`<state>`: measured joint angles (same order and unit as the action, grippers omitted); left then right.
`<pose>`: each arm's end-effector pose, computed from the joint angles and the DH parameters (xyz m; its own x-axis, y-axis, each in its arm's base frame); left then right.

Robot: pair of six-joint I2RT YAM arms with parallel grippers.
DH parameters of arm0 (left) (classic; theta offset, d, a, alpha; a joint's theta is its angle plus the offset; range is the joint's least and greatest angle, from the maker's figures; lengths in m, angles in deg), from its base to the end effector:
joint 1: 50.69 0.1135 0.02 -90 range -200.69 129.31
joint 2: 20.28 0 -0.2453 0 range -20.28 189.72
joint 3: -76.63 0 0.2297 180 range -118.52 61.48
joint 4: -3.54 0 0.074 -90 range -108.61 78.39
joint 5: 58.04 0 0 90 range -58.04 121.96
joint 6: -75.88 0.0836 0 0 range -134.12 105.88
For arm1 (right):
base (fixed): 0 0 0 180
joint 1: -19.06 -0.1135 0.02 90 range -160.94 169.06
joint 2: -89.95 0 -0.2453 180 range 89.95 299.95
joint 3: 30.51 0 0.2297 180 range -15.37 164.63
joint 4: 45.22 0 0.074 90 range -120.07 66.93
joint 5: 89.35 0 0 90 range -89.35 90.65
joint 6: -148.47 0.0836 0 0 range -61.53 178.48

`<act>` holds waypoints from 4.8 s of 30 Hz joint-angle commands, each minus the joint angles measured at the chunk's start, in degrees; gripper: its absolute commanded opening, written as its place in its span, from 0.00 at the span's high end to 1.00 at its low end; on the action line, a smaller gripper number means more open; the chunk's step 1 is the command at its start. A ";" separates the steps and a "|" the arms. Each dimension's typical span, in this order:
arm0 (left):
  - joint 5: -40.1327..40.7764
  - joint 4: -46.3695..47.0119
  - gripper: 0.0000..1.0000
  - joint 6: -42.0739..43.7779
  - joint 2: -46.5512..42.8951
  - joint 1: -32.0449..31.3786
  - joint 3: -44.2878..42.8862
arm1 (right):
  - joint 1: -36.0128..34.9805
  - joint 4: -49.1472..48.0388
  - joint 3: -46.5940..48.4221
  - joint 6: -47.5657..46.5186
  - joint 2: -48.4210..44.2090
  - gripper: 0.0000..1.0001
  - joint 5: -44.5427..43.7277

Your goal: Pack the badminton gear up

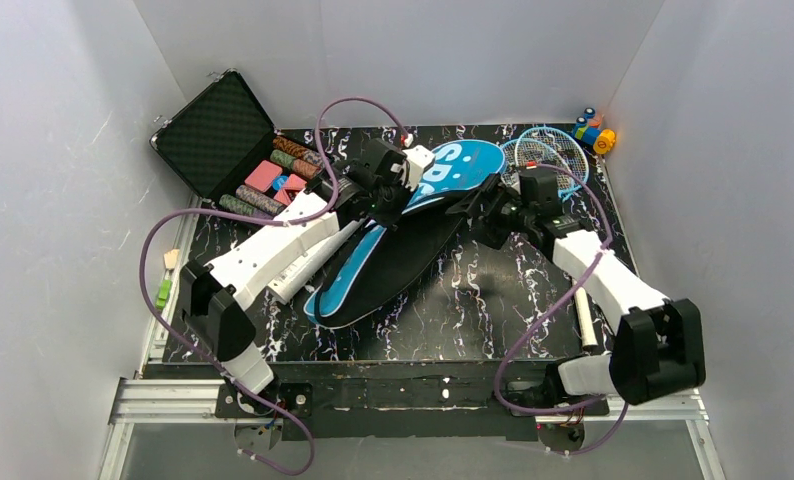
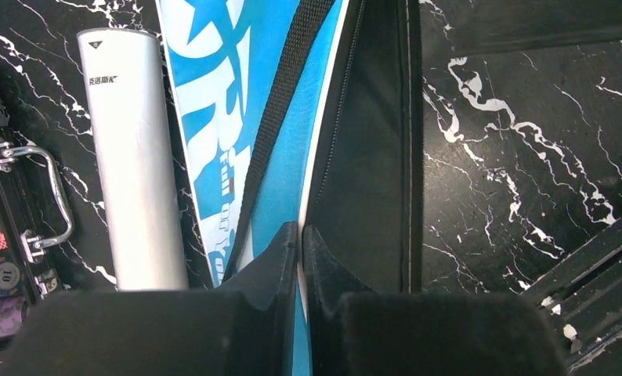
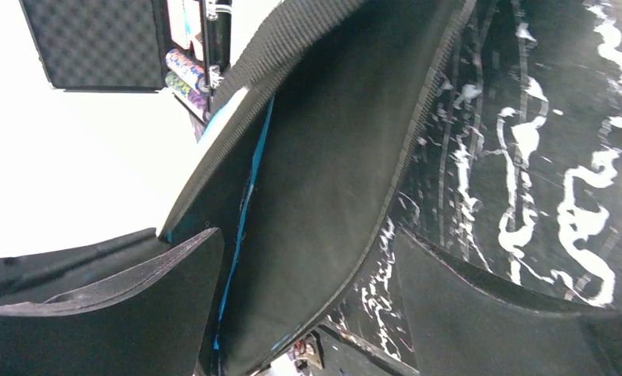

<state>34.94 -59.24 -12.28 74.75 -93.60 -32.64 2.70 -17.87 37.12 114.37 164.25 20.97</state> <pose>0.2728 -0.2477 0.2963 -0.5276 0.5342 -0.6605 0.6720 0.7381 0.0602 0.2874 0.1146 0.2377 -0.7484 0.5896 -0.3038 0.1416 0.5895 0.7953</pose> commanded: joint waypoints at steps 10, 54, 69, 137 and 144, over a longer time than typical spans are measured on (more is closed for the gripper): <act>-2.97 0.69 1.00 -0.87 -7.45 0.09 3.45 | -3.74 -13.04 5.62 11.04 11.73 0.11 -1.05; 6.41 12.34 0.24 3.19 -4.88 -11.14 12.67 | -14.93 8.60 20.48 5.10 9.06 0.99 -25.49; 9.75 15.21 0.81 4.22 -4.04 -10.93 15.43 | -14.93 10.63 21.66 4.52 8.06 0.99 -22.18; 2.87 3.99 1.00 -5.36 -3.31 4.04 6.11 | 26.56 28.48 31.51 -32.57 32.54 0.32 -32.78; 3.32 3.68 1.00 -5.45 -2.90 4.73 5.98 | 26.53 26.73 27.46 -30.83 32.34 0.54 -29.67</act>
<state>38.79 -55.81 -17.17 74.03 -89.41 -23.88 29.08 10.81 66.63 82.70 198.06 -10.81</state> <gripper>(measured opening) 0.037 0.505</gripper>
